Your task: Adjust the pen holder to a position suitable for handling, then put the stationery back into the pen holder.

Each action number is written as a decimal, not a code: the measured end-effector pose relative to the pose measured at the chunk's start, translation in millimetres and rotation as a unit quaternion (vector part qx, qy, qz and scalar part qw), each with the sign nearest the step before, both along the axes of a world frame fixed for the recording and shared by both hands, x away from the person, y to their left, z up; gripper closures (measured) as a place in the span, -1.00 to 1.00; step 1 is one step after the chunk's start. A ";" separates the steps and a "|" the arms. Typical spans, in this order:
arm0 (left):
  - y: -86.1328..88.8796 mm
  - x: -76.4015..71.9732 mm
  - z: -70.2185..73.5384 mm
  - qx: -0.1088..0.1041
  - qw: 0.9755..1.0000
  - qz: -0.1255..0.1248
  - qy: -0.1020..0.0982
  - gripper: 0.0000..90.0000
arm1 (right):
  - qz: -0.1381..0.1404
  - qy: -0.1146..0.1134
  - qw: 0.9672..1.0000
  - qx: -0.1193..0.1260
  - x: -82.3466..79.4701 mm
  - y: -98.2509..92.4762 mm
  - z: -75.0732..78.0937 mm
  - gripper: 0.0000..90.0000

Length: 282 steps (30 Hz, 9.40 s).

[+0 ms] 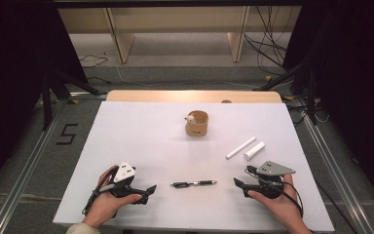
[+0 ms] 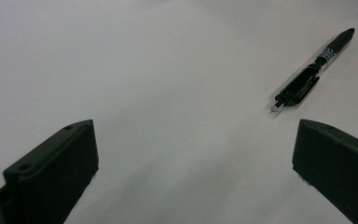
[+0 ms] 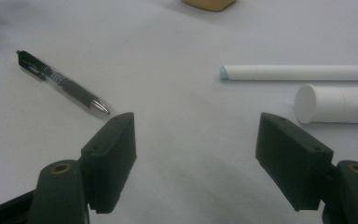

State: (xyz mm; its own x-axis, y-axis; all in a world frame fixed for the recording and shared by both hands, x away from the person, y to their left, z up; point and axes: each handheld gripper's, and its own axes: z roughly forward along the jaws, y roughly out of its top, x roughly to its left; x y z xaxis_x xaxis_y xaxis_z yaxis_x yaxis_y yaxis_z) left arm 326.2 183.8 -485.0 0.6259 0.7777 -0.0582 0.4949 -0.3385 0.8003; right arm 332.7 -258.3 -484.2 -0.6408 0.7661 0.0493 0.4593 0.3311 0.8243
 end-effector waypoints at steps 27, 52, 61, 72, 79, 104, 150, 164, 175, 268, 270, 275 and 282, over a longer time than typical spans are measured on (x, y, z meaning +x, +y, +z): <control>0.8 1.8 -0.9 -0.009 1.000 -0.001 -0.002 -0.95 | -0.002 -0.014 1.000 0.004 -0.5 0.4 3.1 -0.34; -6.4 0.2 -0.1 -0.020 1.000 -0.009 -0.003 -0.65 | -0.013 -0.011 1.000 -0.003 2.7 -1.4 2.3 -0.20; -26.9 -1.2 -0.1 -0.021 0.998 -0.057 0.001 -0.54 | -0.012 -0.008 1.000 0.000 1.5 -1.0 0.9 -0.22; -50.7 5.2 2.9 -0.010 0.994 -0.108 -0.013 -0.33 | -0.008 -0.007 1.000 0.004 1.2 0.3 -0.2 -0.22; -67.5 10.8 3.5 0.008 0.989 -0.147 -0.014 -0.19 | -0.007 -0.005 1.000 0.003 1.3 0.5 -0.3 -0.22; -128.3 30.9 10.4 0.130 0.962 -0.239 -0.002 0.15 | -0.008 -0.009 1.000 0.005 1.0 1.0 -0.2 -0.22; -155.8 35.1 14.8 0.228 0.931 -0.285 0.004 0.44 | -0.008 -0.008 1.000 0.006 0.5 1.9 0.0 -0.22; -161.7 38.9 16.8 0.242 0.925 -0.293 0.015 0.47 | -0.008 -0.007 1.000 0.006 0.4 1.9 0.1 -0.22; -163.5 41.4 18.0 0.244 0.923 -0.294 0.031 0.53 | -0.007 -0.007 1.000 0.007 0.2 1.7 0.3 -0.22; -142.6 45.6 30.9 0.009 0.995 -0.104 -0.005 0.77 | -0.003 -0.008 0.999 0.035 -2.6 8.5 2.4 -0.22; -142.2 45.0 31.2 -0.011 0.996 -0.086 -0.011 0.77 | -0.001 -0.009 0.999 0.037 -2.5 10.5 2.2 -0.22; -142.3 43.4 32.5 -0.028 0.997 -0.065 -0.036 0.77 | 0.009 -0.008 0.999 0.039 -2.9 18.3 1.9 -0.22; -142.7 42.4 31.7 -0.043 0.997 -0.052 -0.045 0.77 | 0.020 -0.003 0.999 0.051 -1.1 31.6 0.8 -0.20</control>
